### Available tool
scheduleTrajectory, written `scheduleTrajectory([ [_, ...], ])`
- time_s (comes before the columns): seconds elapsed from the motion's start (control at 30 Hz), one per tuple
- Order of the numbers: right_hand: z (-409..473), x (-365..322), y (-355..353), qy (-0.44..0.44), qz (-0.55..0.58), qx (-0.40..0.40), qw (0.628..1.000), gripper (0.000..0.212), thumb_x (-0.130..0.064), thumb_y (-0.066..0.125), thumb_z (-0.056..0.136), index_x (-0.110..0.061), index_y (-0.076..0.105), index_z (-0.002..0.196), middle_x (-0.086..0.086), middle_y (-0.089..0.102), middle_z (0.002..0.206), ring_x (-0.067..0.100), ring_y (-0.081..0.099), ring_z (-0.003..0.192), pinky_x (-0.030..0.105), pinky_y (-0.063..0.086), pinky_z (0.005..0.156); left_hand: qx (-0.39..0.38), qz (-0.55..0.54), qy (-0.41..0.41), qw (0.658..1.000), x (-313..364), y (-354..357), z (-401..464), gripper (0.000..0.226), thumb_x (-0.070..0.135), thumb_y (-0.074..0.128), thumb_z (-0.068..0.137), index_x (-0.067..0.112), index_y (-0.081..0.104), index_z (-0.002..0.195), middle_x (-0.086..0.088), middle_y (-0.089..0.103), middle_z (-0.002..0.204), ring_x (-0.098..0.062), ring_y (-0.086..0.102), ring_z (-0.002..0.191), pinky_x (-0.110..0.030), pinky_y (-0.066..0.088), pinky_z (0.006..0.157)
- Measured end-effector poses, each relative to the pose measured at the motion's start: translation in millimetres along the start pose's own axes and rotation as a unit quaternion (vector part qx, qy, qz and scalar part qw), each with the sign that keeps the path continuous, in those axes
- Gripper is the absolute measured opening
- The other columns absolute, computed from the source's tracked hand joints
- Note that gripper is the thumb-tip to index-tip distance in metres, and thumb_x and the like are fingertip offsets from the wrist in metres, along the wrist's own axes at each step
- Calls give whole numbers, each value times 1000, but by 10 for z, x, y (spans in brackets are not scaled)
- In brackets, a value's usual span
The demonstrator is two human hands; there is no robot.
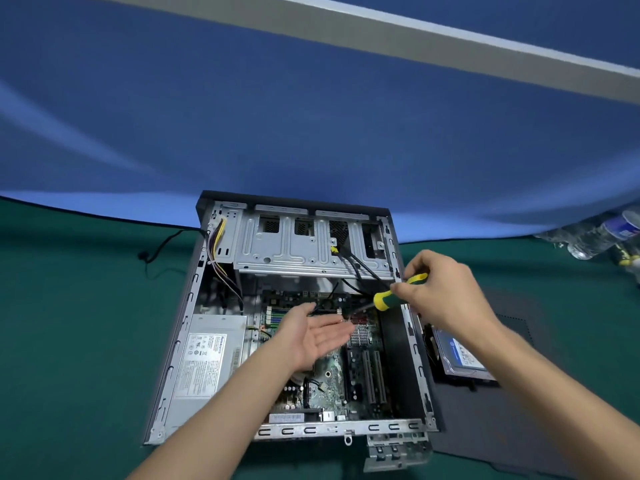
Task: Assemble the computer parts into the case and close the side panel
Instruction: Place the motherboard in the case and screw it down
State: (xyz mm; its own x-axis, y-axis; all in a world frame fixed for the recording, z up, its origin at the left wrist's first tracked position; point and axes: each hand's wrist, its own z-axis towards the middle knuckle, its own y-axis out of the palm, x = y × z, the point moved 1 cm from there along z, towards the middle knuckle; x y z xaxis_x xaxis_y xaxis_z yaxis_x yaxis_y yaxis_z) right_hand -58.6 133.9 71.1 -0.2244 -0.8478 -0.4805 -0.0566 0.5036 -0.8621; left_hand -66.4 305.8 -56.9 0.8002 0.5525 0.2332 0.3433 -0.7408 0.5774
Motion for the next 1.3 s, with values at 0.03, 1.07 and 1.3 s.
scheduleTrajectory([
  [0.03, 2, 8, -3, 0, -25, -12, 1000, 20, -27, 73, 76, -23, 54, 75, -3, 63, 66, 19, 61, 56, 28, 47, 51, 8, 37, 5, 999, 18, -27, 4, 45, 29, 36, 101, -10, 56, 95, -28, 69, 77, -33, 70, 63, -36, 56, 47],
  [1.07, -13, 236, 274, -44, -263, -241, 933, 18, -37, 69, 77, -28, 54, 75, -9, 56, 69, 9, 51, 58, 25, 31, 46, 118, 670, 131, 721, -126, -241, 569, 20, 5, 45, 90, 16, 57, 78, -8, 50, 69, -19, 43, 57, -29, 37, 54],
  [1.3, -26, 327, 411, -60, -287, -247, 924, 29, -39, 68, 79, -30, 43, 69, -10, 49, 69, 10, 46, 61, 24, 27, 45, 113, 667, 131, 724, -112, -221, 526, 20, 6, 44, 90, 14, 61, 82, -9, 52, 68, -19, 43, 54, -24, 33, 48],
])
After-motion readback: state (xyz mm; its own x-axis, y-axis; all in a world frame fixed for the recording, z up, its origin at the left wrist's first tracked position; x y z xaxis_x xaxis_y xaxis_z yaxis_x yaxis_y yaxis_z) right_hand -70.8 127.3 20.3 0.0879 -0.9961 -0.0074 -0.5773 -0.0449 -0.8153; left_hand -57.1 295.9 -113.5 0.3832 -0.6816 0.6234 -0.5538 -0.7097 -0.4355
